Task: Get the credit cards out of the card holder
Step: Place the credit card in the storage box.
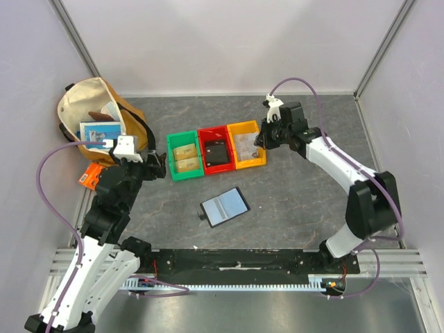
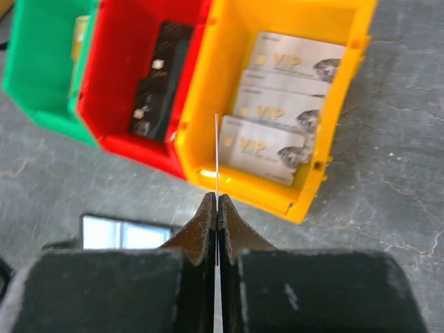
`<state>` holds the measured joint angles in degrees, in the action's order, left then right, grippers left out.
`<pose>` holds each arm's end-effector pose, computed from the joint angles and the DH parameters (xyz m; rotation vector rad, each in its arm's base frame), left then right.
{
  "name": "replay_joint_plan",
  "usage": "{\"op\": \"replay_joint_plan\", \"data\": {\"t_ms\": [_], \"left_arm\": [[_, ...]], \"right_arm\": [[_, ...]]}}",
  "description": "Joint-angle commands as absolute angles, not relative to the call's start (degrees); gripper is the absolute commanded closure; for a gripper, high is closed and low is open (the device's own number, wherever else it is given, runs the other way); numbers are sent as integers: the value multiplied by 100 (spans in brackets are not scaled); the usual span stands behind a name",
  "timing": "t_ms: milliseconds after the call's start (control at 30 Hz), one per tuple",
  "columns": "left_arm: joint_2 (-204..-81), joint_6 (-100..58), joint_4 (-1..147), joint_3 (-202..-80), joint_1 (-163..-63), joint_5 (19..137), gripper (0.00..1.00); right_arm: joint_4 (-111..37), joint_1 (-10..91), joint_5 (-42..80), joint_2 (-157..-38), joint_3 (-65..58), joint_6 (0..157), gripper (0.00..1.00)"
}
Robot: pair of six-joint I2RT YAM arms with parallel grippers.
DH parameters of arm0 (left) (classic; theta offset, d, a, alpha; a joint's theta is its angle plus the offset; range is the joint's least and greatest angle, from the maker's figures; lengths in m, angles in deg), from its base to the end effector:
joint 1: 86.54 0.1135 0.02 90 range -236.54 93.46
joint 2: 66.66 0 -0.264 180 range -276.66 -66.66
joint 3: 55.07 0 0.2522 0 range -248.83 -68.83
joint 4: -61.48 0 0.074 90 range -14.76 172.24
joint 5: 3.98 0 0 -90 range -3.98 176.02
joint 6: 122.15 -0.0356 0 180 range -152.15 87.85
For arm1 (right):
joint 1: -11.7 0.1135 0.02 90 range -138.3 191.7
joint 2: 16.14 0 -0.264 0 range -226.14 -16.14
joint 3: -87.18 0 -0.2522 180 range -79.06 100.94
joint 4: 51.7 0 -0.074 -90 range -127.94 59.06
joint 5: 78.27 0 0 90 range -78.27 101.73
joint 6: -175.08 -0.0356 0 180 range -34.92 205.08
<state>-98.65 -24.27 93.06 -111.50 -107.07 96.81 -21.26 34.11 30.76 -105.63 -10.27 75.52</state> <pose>0.1277 -0.0407 0.3442 0.0462 1.6970 -0.2115 0.3224 0.1455 0.2817 -0.4387 2.2230 0.6713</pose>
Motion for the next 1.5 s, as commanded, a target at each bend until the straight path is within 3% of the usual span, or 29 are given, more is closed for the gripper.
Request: {"op": "replay_joint_plan", "data": {"t_ms": [0, 433, 700, 1033, 1467], "left_arm": [[-9795, -2257, 8992, -11058, -10658, 10343, 14], [-9786, -2319, 8921, -10996, -10675, 10193, 18], [-9821, -2328, 8912, -10978, -10658, 10105, 19], [-9892, -2336, 8912, -10978, -10666, 9974, 20], [-10322, -2152, 9281, -11119, -10666, 9570, 21]], "right_arm": [[-2054, 3367, 2720, -11280, -375, 7164, 100], [-2230, 3437, 3502, -12486, 109, 6504, 94], [-2142, 3429, 2835, -12293, -57, 6583, 59], [-1501, 3446, 1623, -11380, -268, 7031, 29], [-1447, 4684, 717, -9631, -1489, 7410, 14]]}}
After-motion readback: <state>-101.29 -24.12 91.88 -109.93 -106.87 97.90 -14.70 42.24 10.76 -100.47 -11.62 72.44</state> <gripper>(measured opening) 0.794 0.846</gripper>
